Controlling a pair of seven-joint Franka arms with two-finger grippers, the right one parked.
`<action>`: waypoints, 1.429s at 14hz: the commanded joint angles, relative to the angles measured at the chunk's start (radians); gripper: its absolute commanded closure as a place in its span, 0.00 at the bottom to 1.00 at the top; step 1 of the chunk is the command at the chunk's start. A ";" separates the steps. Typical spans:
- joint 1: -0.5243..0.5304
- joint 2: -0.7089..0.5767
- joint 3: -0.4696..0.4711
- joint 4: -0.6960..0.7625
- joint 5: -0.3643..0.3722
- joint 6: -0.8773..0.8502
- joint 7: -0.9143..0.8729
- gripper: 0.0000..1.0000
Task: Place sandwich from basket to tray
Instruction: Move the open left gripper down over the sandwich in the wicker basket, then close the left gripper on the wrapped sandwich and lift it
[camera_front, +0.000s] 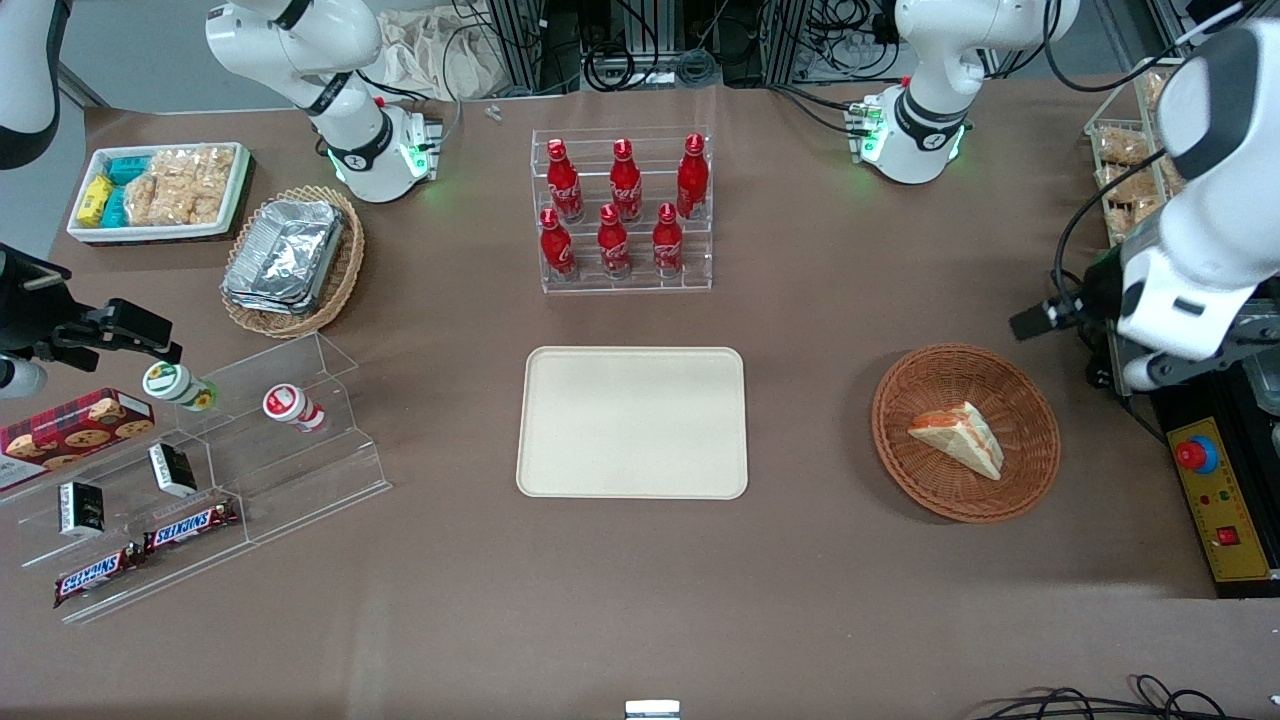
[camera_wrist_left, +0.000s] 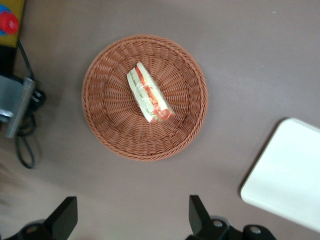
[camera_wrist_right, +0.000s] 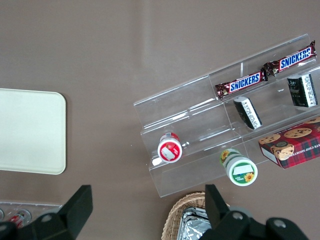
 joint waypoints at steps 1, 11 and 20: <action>-0.008 0.045 0.007 -0.102 0.000 0.138 -0.114 0.00; -0.006 0.309 0.036 -0.201 0.004 0.517 -0.366 0.00; -0.008 0.364 0.045 -0.215 0.000 0.597 -0.469 1.00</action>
